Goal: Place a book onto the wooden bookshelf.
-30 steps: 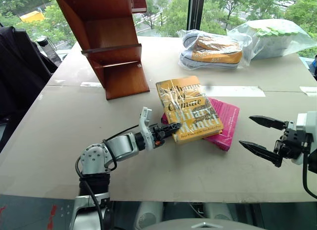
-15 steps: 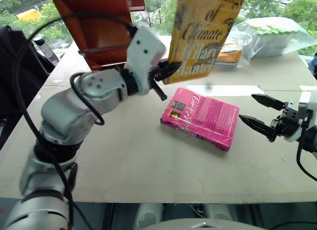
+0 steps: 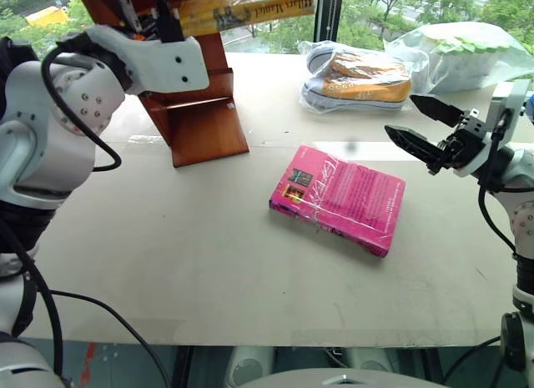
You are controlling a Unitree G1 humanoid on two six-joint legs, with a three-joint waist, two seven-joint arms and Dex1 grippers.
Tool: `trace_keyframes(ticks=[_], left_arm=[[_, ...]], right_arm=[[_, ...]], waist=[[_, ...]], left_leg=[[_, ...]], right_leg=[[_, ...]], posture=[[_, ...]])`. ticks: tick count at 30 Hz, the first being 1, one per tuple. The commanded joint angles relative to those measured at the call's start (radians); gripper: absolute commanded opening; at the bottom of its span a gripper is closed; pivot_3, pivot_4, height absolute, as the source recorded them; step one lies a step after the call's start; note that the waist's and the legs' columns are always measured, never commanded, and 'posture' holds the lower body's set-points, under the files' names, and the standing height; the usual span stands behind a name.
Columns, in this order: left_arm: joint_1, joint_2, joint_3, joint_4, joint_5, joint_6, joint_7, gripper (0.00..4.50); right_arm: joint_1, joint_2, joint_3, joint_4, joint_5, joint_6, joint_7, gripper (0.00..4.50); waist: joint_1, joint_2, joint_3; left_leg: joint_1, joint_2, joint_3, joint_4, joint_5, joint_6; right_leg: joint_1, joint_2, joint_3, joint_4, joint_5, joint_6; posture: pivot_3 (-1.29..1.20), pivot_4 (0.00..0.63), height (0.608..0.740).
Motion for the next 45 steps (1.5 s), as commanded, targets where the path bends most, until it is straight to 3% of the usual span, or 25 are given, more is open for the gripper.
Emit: trace_keyframes(ticks=[1,10,14,22,34,37,43,45], left_arm=[[-0.01,-0.005,0.074,0.033,0.065,-0.038,-0.012,0.01],[-0.03,-0.096,0.088,0.111,0.137,-0.065,-0.079,0.01],[-0.009,-0.124,0.118,0.085,0.132,0.035,-0.161,0.01],[0.005,-0.114,0.125,0.06,0.189,0.141,-0.283,0.01],[0.038,-0.03,0.16,0.058,0.239,0.126,-0.368,0.01],[0.028,-0.033,0.16,0.06,0.247,0.117,-0.371,1.22],[0.04,-0.038,0.194,0.038,0.267,0.127,-0.358,4.33],[0.049,-0.038,0.212,0.023,0.266,0.136,-0.361,4.47]], right_arm=[[-0.062,0.009,-0.001,-0.048,0.027,0.032,-0.041,4.5],[-0.102,0.002,-0.006,-0.084,0.041,0.106,-0.092,4.5],[-0.089,0.001,-0.027,-0.094,0.069,0.127,-0.1,4.5],[-0.052,0.001,-0.038,-0.104,0.066,0.113,-0.112,4.5],[-0.015,0.033,-0.019,-0.12,0.046,0.08,-0.122,4.5],[-0.018,0.044,-0.012,-0.119,0.038,0.073,-0.123,4.5],[-0.015,0.047,-0.009,-0.105,0.023,0.056,-0.102,4.5],[-0.014,0.048,-0.004,-0.096,0.013,0.045,-0.093,4.5]], waist=[[-0.001,0.0,0.0],[-0.005,0.0,0.0],[-0.006,0.0,0.0],[-0.007,0.0,0.0],[-0.037,0.0,0.0],[-0.037,0.0,0.0],[-0.031,0.0,0.0],[-0.03,0.0,0.0]], left_leg=[[-0.001,0.0,0.0,0.001,0.0,0.0],[-0.004,0.0,-0.001,0.005,0.0,0.0],[-0.01,0.0,-0.001,0.007,0.0,0.0],[-0.011,-0.001,-0.001,0.008,0.0,0.0],[-0.011,0.0,-0.001,0.01,0.001,0.0],[-0.011,0.0,-0.001,0.01,0.001,0.0],[-0.011,0.0,0.0,0.011,0.001,0.0],[-0.011,0.0,0.0,0.011,0.001,0.0]], right_leg=[[0.0,0.0,0.0,0.0,0.0,0.0],[-0.002,0.0,-0.001,0.002,0.0,0.0],[-0.009,0.0,-0.001,0.006,0.001,0.0],[-0.014,0.0,0.0,0.016,0.0,0.0],[-0.014,0.0,0.001,0.017,0.001,0.0],[-0.015,0.001,0.001,0.018,0.001,0.0],[-0.015,0.001,0.001,0.018,0.001,0.0],[-0.014,0.001,0.001,0.018,0.001,0.0]], posture=[[0.0,0.15,0.693],[0.0,0.15,0.693],[0.0,0.15,0.693],[0.0,0.15,0.693],[0.0,0.15,0.693],[0.0,0.15,0.693],[0.0,0.15,0.693],[0.0,0.15,0.693]])
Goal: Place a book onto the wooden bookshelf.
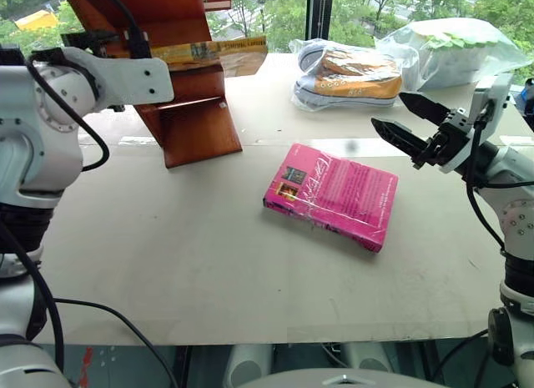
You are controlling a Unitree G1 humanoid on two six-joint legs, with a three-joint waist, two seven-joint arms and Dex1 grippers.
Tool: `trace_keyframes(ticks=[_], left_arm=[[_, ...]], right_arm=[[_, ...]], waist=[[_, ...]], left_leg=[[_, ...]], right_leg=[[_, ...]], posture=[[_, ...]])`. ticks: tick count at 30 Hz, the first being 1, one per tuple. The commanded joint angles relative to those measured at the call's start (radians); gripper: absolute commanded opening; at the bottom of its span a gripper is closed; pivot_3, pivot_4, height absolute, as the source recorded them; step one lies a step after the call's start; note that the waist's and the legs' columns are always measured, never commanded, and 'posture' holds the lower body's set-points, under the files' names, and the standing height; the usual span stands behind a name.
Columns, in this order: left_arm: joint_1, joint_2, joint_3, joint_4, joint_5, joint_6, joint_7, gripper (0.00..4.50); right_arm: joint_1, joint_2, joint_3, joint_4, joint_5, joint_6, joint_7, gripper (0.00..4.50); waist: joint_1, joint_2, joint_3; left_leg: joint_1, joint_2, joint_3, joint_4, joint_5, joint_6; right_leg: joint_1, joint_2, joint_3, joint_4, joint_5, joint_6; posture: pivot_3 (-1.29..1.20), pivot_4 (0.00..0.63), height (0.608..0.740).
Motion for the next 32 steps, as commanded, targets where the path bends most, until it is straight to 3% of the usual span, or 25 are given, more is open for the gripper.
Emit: trace_keyframes(ticks=[1,8,10,12,15,18,22,26,32], left_arm=[[0.005,0.023,0.076,-0.052,0.018,0.021,0.012,4.47],[0.214,-0.023,0.279,-0.302,-0.037,0.155,-0.017,4.47],[0.333,-0.094,0.342,-0.401,-0.062,0.15,0.024,4.47],[0.469,-0.216,0.384,-0.492,-0.148,0.125,0.047,4.47],[0.65,-0.538,0.43,-0.611,-0.346,0.231,0.086,4.47],[0.862,-0.75,0.441,-0.647,-0.516,0.238,0.081,4.47],[1.011,-0.921,0.456,-0.656,-0.691,0.257,0.115,4.47],[1.091,-0.959,0.414,-0.617,-0.755,0.208,0.135,4.47],[1.137,-0.936,0.37,-0.536,-0.786,0.084,0.161,4.47]], right_arm=[[-0.009,-0.001,-0.003,-0.007,-0.013,-0.04,0.02,4.5],[0.026,-0.045,-0.022,0.043,-0.059,-0.101,0.081,4.5],[0.058,-0.073,-0.029,0.063,-0.099,-0.153,0.116,4.5],[0.103,-0.097,-0.031,0.094,-0.14,-0.207,0.15,4.5],[0.191,-0.089,-0.048,0.179,-0.184,-0.299,0.183,4.5],[0.285,-0.07,-0.084,0.276,-0.201,-0.386,0.219,4.5],[0.403,-0.095,-0.089,0.39,-0.253,-0.478,0.289,4.5],[0.489,-0.108,-0.058,0.459,-0.317,-0.551,0.333,4.5],[0.505,-0.091,-0.051,0.5,-0.336,-0.583,0.342,4.5]], waist=[[0.0,0.0,0.0],[-0.002,0.0,0.0],[0.002,0.0,0.0],[0.005,0.001,-0.001],[0.006,0.001,-0.002],[0.003,-0.002,-0.003],[0.006,-0.001,-0.003],[0.002,0.001,-0.005],[-0.004,0.002,-0.006]], left_leg=[[0.0,0.0,0.0,0.0,0.0,0.0],[0.0,0.001,0.0,0.003,0.0,0.0],[0.0,0.001,-0.001,0.004,0.0,0.0],[0.0,0.002,-0.001,0.005,0.0,0.0],[0.002,0.003,-0.001,0.007,0.0,0.0],[0.003,0.003,-0.002,0.012,0.0,0.001],[0.011,0.003,-0.002,0.012,0.0,0.0],[0.024,0.004,-0.002,0.012,-0.001,0.0],[0.03,0.004,0.0,0.011,-0.001,0.0]], right_leg=[[0.0,0.0,0.0,0.0,0.0,0.0],[0.0,0.0,0.001,0.001,0.0,0.0],[0.0,-0.001,0.001,0.002,0.0,0.0],[0.001,-0.001,0.002,0.002,0.0,0.0],[0.003,-0.002,0.002,0.002,0.0,0.0],[0.006,-0.002,0.003,0.003,0.002,0.003],[0.012,-0.002,0.003,0.005,0.001,0.002],[0.024,-0.002,0.003,0.005,-0.003,0.002],[0.027,-0.002,0.007,0.005,-0.003,0.002]], posture=[[0.0,0.15,0.693],[0.0,0.15,0.693],[0.0,0.15,0.693],[0.0,0.15,0.693],[0.0,0.15,0.693],[0.0,0.15,0.693],[0.0,0.15,0.693],[0.0,0.15,0.693],[0.0,0.15,0.693]])
